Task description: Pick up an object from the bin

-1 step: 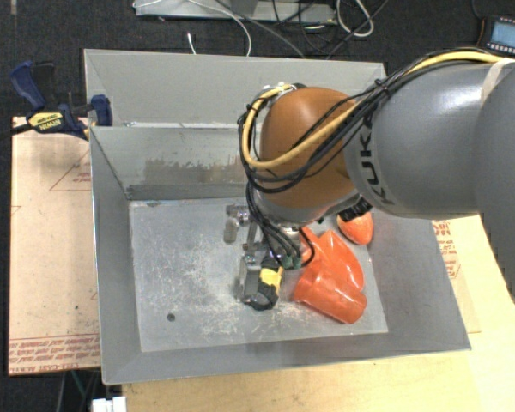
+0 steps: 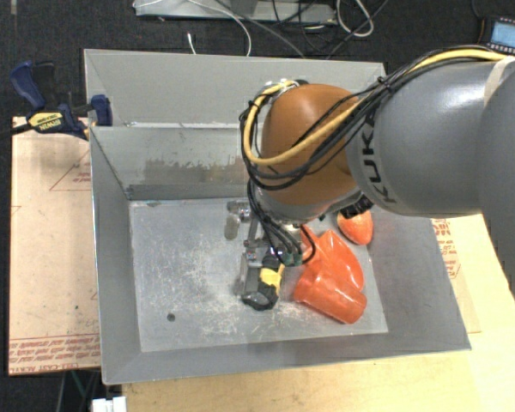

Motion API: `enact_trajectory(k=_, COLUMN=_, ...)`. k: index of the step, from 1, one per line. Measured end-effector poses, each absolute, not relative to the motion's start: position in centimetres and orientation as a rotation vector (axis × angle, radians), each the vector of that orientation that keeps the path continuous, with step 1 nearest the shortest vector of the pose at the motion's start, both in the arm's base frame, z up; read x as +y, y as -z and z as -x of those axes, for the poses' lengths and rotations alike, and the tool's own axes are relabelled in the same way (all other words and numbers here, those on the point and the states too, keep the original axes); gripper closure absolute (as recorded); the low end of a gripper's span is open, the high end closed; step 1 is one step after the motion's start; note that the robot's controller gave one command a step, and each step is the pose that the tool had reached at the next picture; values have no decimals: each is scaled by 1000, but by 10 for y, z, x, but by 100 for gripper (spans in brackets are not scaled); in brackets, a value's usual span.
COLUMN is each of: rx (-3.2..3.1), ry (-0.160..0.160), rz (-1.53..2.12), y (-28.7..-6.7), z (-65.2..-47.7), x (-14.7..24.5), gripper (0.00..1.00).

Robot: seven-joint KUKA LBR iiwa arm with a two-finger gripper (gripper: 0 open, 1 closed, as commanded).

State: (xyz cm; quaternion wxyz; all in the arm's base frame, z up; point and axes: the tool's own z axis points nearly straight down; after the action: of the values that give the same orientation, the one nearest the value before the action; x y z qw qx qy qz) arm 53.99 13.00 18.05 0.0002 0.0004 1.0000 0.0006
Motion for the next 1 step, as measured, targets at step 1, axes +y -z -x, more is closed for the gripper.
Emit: enact_trajectory(k=1, rx=3112, ry=-6, rz=458, y=-76, z=-563, x=63, gripper=0)
